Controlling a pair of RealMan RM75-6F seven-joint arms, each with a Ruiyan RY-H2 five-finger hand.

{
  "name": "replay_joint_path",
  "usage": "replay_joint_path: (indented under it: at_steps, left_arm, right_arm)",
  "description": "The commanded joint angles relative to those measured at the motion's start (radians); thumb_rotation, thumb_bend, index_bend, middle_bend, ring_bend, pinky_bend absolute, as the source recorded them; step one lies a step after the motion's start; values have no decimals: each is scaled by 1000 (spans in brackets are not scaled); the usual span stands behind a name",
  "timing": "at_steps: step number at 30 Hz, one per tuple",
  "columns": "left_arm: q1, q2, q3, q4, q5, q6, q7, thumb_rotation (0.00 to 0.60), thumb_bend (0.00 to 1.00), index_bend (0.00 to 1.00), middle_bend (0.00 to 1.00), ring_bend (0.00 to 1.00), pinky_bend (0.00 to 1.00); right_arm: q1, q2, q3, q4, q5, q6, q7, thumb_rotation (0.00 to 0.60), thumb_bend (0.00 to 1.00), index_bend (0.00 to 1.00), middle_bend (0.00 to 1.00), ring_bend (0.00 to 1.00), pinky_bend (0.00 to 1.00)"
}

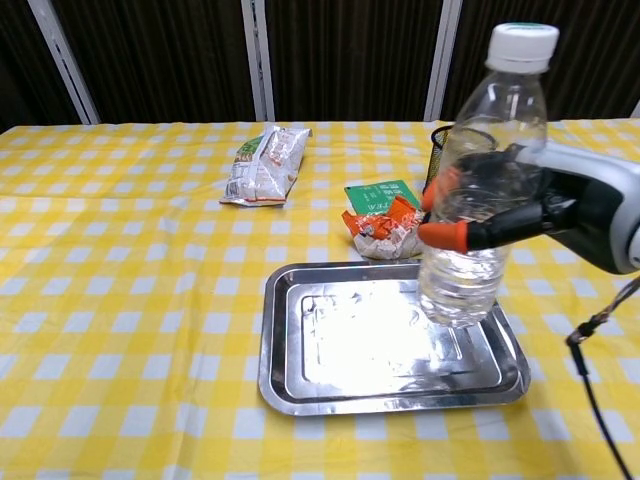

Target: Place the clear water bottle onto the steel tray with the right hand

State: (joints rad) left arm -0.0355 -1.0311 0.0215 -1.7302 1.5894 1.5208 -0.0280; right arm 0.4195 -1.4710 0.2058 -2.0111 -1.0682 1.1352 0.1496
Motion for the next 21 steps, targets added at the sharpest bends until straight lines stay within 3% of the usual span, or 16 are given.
replay_joint_path:
  at_steps: [1, 9, 14, 21]
  left_arm:
    - [1, -4, 1, -4, 0, 0, 12, 600, 182, 44, 0, 0, 0]
    - [-2, -18, 5, -13, 0, -12, 50, 600, 182, 44, 0, 0, 0]
    - [-3, -22, 6, -18, 0, -15, 63, 600, 182, 44, 0, 0, 0]
    - [-4, -19, 2, -16, -9, -16, 54, 600, 182, 44, 0, 0, 0]
  right_arm:
    - [-62, 118, -1, 34, -36, -1, 123, 600, 1000, 1000, 816, 416, 0]
    - [-153, 286, -24, 139, -139, -25, 389, 600, 1000, 1000, 816, 416, 0]
    - [-150, 279, -34, 179, -189, -50, 452, 600, 1000, 1000, 816, 416, 0]
    - [-110, 196, -34, 150, -197, -64, 375, 600, 1000, 1000, 816, 416, 0]
